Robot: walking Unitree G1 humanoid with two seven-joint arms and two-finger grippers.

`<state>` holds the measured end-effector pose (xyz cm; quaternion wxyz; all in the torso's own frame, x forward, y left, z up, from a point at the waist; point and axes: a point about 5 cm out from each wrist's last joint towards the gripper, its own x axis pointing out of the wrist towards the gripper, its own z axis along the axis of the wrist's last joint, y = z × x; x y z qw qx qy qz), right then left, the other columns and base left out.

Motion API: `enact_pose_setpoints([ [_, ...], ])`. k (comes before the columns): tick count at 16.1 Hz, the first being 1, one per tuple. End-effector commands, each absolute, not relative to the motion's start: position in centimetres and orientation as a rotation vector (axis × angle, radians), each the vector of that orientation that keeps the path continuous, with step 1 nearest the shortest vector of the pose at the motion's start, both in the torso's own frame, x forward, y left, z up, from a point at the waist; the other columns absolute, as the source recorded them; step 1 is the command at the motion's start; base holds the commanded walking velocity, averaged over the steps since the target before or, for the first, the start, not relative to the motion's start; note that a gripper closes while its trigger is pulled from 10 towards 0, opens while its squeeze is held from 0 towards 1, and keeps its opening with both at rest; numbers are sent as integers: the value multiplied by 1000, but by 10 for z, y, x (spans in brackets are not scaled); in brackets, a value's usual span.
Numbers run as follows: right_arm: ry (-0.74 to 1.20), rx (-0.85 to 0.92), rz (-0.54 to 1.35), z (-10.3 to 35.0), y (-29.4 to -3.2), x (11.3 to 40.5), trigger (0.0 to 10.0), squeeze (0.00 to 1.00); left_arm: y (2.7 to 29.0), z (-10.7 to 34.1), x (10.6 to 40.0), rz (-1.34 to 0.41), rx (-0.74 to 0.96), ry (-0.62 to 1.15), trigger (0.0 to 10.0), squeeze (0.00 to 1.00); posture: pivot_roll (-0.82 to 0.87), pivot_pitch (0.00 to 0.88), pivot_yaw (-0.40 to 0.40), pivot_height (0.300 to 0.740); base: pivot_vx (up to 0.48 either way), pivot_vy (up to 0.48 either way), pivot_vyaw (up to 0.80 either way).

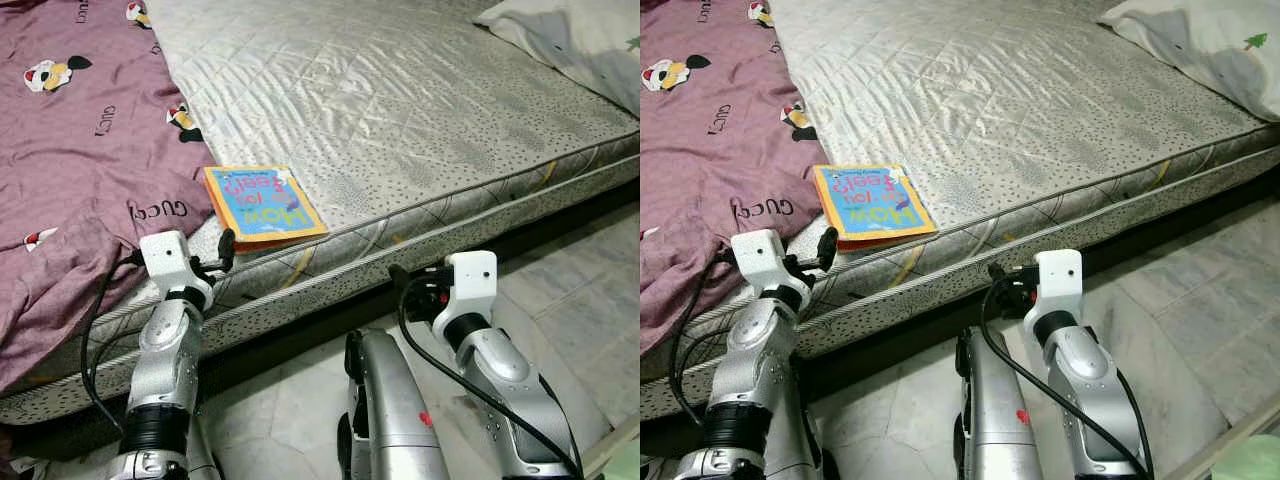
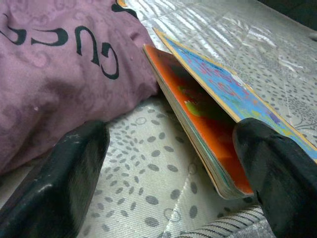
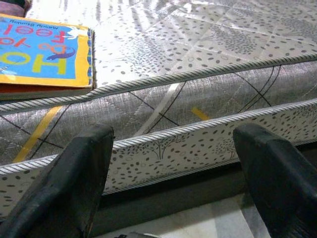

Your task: Clean up the room

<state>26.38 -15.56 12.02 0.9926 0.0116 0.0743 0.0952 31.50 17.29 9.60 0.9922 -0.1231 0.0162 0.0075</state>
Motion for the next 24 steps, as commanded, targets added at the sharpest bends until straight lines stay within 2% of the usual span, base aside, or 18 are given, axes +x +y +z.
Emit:
enact_pose_setpoints([
  [1, 150, 20, 181, 119, -158, 265, 10000, 0, 175, 96, 314, 32, -263, 29, 10000, 0, -126, 125, -56, 457, 0, 0, 0],
  [4, 146, 19, 177, 119, -158, 266, 10000, 0, 174, 98, 312, 24, -266, 24, 10000, 0, -125, 117, -55, 457, 0, 0, 0],
  [7, 144, 16, 179, 118, -159, 267, 10000, 0, 167, 83, 290, 77, -333, 84, 10000, 0, -114, 107, -55, 457, 0, 0, 0],
  [10, 139, 15, 183, 119, -157, 270, 10000, 0, 169, 80, 287, 103, -342, 80, 10000, 0, -111, 101, -59, 457, 0, 0, 0],
  [12, 126, 10, 179, 120, -157, 272, 10000, 0, 176, 91, 303, 109, -362, 53, 10000, 0, -119, 95, -60, 457, 0, 0, 0],
  [17, 106, -12, 158, 122, -160, 271, 10000, 0, 174, 113, 332, 55, -385, 3, 10000, 0, -137, 85, -52, 457, 0, 0, 0],
  [22, 84, -49, 155, 130, -166, 265, 10000, 0, 167, 87, 348, 23, -524, 184, 10000, 0, -204, 96, -52, 457, 0, 0, 0],
  [24, 91, -77, 132, 132, -177, 255, 10000, 0, 164, 80, 351, 22, -553, 233, 10000, 0, -243, 117, -53, 457, 0, 0, 0],
])
